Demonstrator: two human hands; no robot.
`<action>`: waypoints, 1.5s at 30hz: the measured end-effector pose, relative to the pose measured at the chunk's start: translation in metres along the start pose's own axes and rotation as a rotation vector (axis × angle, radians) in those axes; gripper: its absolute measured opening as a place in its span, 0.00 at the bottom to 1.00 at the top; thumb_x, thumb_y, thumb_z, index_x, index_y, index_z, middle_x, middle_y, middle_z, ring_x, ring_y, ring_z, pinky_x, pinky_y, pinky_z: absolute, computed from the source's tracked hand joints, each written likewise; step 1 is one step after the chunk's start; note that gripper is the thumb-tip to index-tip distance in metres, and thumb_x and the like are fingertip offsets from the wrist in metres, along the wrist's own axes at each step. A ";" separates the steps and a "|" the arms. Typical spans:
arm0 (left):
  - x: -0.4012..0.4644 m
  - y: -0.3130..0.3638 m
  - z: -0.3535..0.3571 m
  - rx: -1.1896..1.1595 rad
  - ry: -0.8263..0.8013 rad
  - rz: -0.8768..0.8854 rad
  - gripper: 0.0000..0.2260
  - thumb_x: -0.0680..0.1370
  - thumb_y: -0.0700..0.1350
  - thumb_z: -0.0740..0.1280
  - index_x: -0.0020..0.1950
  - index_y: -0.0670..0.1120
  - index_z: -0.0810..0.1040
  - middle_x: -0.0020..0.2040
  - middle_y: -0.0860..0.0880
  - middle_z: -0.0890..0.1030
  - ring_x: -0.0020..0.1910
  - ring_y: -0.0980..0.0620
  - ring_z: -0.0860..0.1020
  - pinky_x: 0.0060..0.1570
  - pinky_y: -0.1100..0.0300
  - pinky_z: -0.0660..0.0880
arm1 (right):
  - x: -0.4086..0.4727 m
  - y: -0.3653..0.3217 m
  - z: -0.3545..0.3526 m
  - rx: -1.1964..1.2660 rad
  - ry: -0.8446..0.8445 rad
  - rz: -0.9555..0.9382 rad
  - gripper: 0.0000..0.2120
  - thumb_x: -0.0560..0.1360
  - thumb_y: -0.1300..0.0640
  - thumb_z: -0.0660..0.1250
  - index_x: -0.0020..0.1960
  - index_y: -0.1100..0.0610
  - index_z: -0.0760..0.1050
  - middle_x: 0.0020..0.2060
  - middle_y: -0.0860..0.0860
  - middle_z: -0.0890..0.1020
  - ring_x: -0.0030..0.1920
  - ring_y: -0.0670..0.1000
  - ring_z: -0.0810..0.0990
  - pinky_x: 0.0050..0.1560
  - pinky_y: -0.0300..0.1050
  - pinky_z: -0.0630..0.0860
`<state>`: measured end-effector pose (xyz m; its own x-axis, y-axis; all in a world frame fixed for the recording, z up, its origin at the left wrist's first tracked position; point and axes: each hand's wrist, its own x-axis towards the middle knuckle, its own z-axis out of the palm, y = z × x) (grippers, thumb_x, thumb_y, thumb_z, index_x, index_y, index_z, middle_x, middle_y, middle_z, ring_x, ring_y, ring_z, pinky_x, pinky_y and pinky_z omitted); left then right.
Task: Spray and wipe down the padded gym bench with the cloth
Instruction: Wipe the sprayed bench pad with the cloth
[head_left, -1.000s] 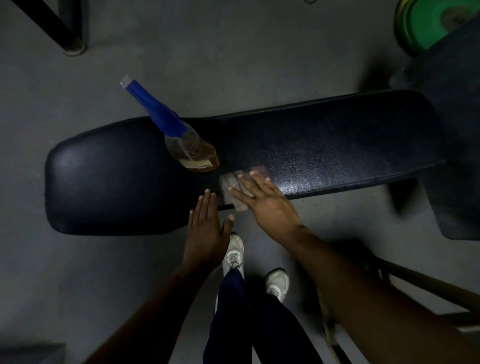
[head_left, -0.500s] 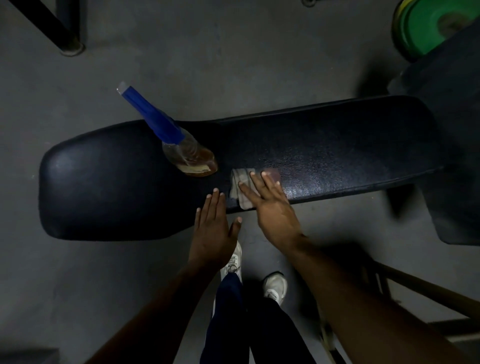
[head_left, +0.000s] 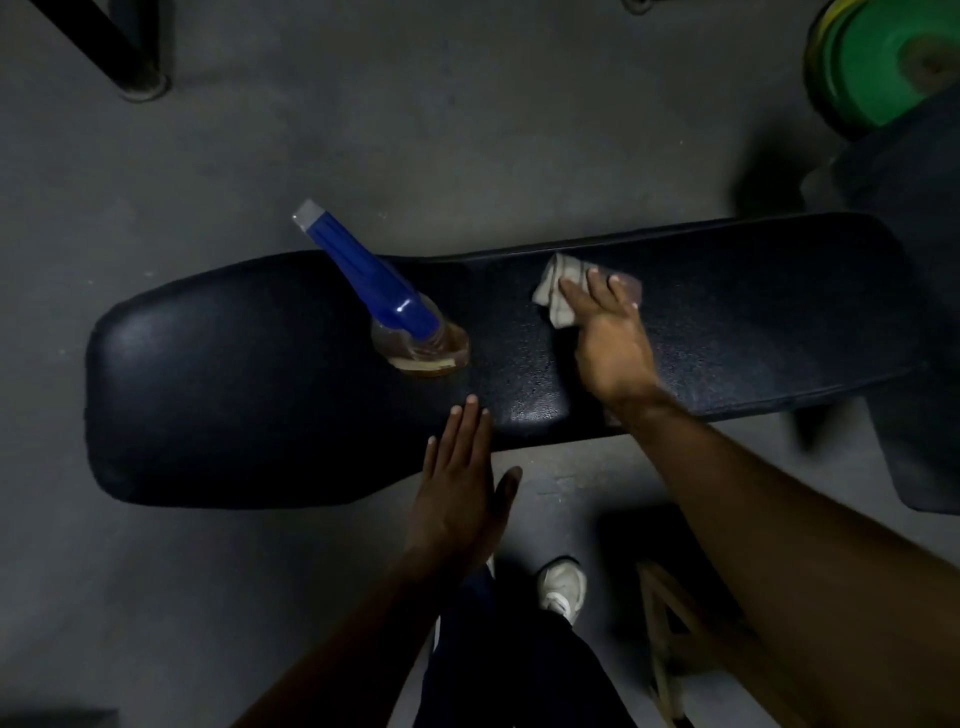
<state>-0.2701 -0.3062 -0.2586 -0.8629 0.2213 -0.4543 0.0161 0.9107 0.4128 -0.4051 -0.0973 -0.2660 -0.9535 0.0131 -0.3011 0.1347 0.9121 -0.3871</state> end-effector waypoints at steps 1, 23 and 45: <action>0.000 -0.001 0.000 0.006 -0.003 0.009 0.33 0.82 0.61 0.53 0.81 0.50 0.42 0.80 0.55 0.35 0.78 0.56 0.33 0.77 0.52 0.39 | 0.013 -0.011 0.000 0.001 -0.003 -0.026 0.38 0.75 0.71 0.64 0.82 0.51 0.62 0.83 0.57 0.57 0.83 0.63 0.53 0.82 0.60 0.52; -0.006 0.003 0.002 0.109 -0.052 0.028 0.35 0.79 0.64 0.43 0.80 0.48 0.37 0.79 0.52 0.31 0.77 0.54 0.30 0.77 0.50 0.38 | -0.024 0.060 -0.014 -0.028 0.059 0.038 0.33 0.78 0.63 0.64 0.81 0.49 0.63 0.82 0.55 0.63 0.82 0.61 0.59 0.79 0.58 0.62; -0.011 0.033 -0.003 0.148 0.035 -0.016 0.34 0.82 0.59 0.56 0.81 0.44 0.49 0.82 0.48 0.44 0.81 0.50 0.44 0.77 0.50 0.44 | -0.126 0.127 -0.033 0.047 -0.035 0.114 0.47 0.67 0.80 0.63 0.81 0.51 0.64 0.83 0.54 0.59 0.83 0.58 0.55 0.82 0.45 0.53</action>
<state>-0.2613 -0.2795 -0.2376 -0.8807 0.1961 -0.4312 0.0738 0.9560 0.2840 -0.2772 0.0301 -0.2486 -0.9213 0.1007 -0.3755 0.2551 0.8855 -0.3883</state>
